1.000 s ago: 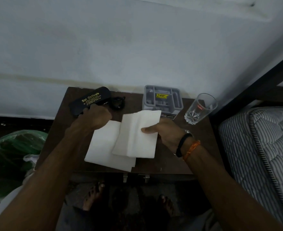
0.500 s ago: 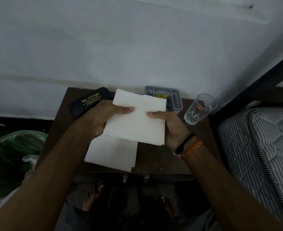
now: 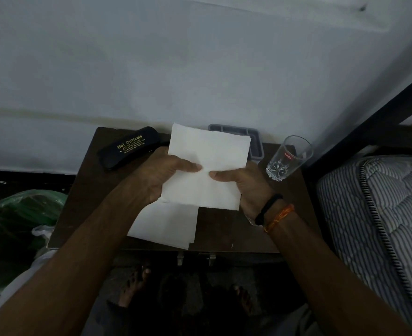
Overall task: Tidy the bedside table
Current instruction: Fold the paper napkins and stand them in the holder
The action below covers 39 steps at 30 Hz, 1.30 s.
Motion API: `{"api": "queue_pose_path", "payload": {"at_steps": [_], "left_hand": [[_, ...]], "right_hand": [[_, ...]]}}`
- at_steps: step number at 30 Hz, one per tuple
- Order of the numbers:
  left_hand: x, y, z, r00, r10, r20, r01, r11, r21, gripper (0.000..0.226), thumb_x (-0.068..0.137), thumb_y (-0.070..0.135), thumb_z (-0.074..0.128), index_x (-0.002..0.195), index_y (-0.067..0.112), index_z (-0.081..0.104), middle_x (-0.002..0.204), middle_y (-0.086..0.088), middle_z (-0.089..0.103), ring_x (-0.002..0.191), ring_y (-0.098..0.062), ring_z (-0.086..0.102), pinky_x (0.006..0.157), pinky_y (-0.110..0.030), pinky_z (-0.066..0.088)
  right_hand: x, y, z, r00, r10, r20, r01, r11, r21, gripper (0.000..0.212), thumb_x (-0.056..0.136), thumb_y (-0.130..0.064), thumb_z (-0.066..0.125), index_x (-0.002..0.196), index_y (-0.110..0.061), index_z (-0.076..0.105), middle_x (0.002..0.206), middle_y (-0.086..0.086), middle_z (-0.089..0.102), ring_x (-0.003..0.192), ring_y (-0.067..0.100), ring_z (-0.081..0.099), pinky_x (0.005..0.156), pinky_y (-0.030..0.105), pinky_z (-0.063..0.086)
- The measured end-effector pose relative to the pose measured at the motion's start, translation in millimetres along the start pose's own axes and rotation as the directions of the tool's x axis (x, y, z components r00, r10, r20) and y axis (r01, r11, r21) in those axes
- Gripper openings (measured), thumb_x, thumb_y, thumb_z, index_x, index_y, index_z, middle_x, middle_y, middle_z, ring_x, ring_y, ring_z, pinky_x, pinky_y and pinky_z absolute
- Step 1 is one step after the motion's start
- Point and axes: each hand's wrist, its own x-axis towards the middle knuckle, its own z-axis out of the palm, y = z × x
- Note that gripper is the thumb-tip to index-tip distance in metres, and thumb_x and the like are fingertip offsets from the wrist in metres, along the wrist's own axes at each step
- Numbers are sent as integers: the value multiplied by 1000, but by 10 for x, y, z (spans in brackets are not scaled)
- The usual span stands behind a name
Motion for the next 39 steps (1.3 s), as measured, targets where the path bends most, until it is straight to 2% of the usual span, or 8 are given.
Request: {"api": "queue_pose_path", "payload": {"at_steps": [5,8,12,17,23,29,33,39], "left_hand": [[68,-94,59,1000,-3,-24,4,1000,17,49,76,5,76,122,16,62,115,-8,68,106,-30,63,91,-51,54],[94,-140,108,1000,-1,-19,1,1000,0,42,88,12,67,129,17,57,119,-9,66,109,-30,63,98,-54,49],[82,-147,137,999,36,-3,-36,998,46,35,94,15,60,130,16,55,119,-7,65,107,-26,62,98,-50,50],[72,-210,198,986,166,21,-167,963,213,45,90,13,65,133,20,54,124,-3,63,113,-21,59,98,-46,51],[36,-372,375,966,248,73,-259,935,243,47,86,13,70,131,21,58,124,-2,65,115,-18,61,96,-48,53],[36,-498,489,952,305,32,-303,921,244,44,85,16,71,127,22,59,121,-1,66,113,-15,61,94,-40,55],[22,-629,496,962,263,73,-273,911,308,47,85,19,73,129,24,58,121,1,67,113,-16,62,95,-46,54],[56,-635,521,958,283,51,-286,912,296,40,89,17,68,127,24,58,119,0,67,112,-16,62,91,-37,55]], "right_hand": [[8,-4,-8,997,-51,-64,44,993,-111,39,77,7,73,113,-9,69,113,9,73,104,27,69,94,47,55],[27,35,4,995,-29,-99,17,993,-119,34,81,-2,74,114,-11,69,113,9,73,104,27,69,94,48,54],[50,57,-50,988,-10,-151,-1,997,-71,28,83,-6,74,110,-10,70,111,11,73,102,30,70,92,53,54],[-1,130,-162,977,-121,-177,99,987,-128,46,73,4,78,114,-14,70,113,9,73,106,29,69,92,53,55],[-208,272,-302,927,-195,-321,145,974,-172,49,71,6,79,117,-9,68,111,8,73,104,24,69,90,49,56],[-299,272,-362,904,-229,-361,171,968,-185,45,72,5,79,115,-4,68,107,7,74,99,20,71,85,37,59],[-405,313,-355,927,-195,-322,129,968,-215,48,71,7,78,113,-12,68,96,-5,73,75,-9,68,61,10,53],[-378,324,-332,916,-222,-334,164,967,-193,51,73,10,75,119,-10,66,104,-1,73,82,-6,69,66,12,55]]}}
